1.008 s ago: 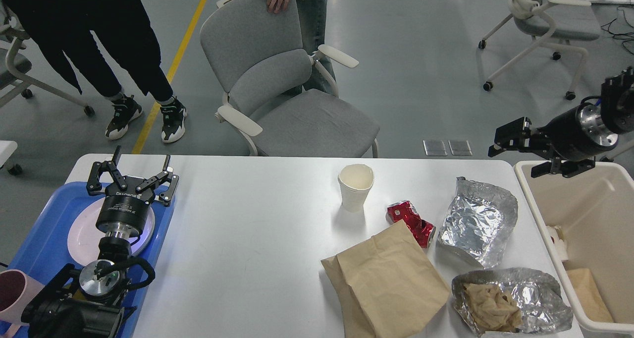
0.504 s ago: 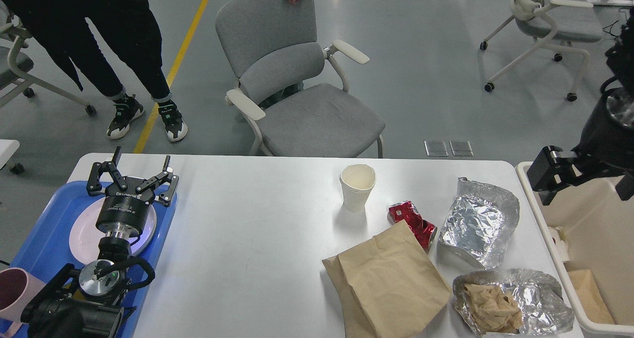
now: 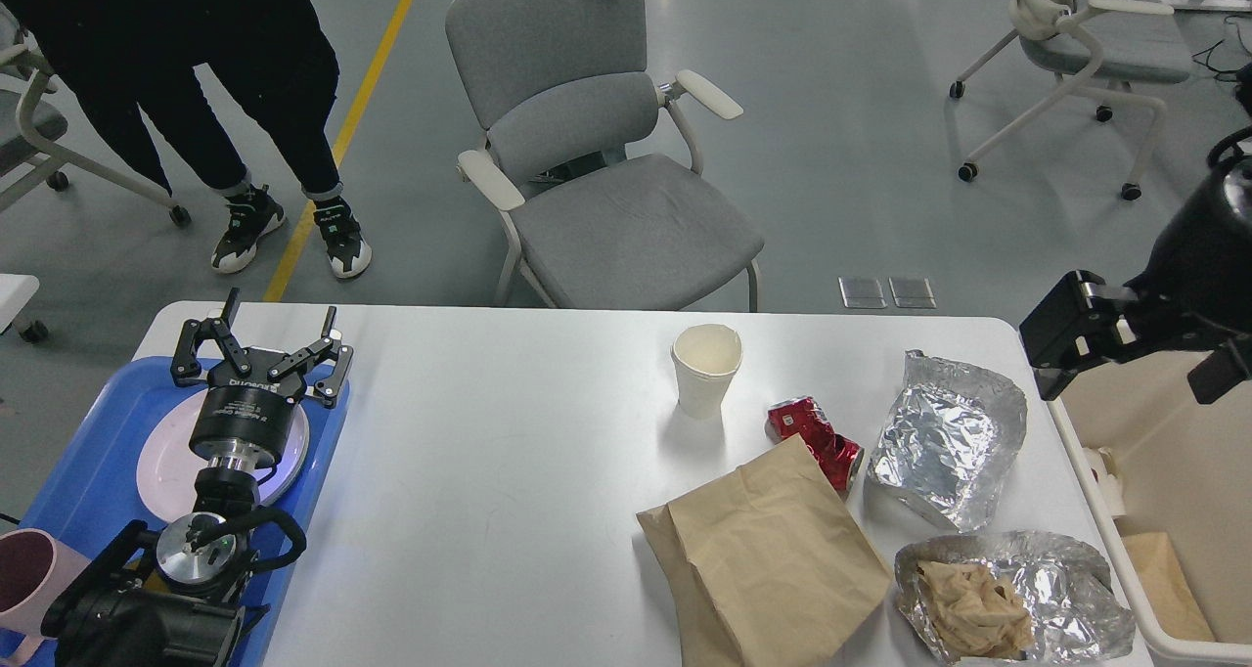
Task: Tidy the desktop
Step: 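Raise the right gripper up and away from the foil package, then reach the right gripper down toward the brown paper bag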
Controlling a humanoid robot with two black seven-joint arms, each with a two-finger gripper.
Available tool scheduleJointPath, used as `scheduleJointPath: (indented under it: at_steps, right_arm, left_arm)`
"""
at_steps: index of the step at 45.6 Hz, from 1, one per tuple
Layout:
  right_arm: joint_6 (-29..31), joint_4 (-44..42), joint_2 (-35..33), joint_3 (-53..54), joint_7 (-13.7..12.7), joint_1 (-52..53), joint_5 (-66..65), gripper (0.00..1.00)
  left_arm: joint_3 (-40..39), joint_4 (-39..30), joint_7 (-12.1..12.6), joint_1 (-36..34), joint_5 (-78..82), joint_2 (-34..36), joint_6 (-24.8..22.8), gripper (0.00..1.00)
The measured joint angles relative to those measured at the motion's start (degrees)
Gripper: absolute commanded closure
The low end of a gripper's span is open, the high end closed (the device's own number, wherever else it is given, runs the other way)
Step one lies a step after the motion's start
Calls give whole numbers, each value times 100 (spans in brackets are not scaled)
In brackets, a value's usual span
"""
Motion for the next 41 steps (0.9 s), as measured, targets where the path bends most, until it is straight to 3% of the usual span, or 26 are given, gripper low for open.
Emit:
scheduleJointPath:
  at_steps: [18,33,41]
  right_arm:
    - [-323,-79,-1206,78,-4,-637,-390,0]
    - [-1478,-142,-956,395,5,-2167,-494,0]
    - [-2075,-354,-1139,653,3,-2662,-417,0]
  left_arm:
    - [0,0,0,0,0,0,-7,4]
    - [-3,0,0,0,0,0,-8,4]
    - [-6,-1,0,0,0,0,-32,4]
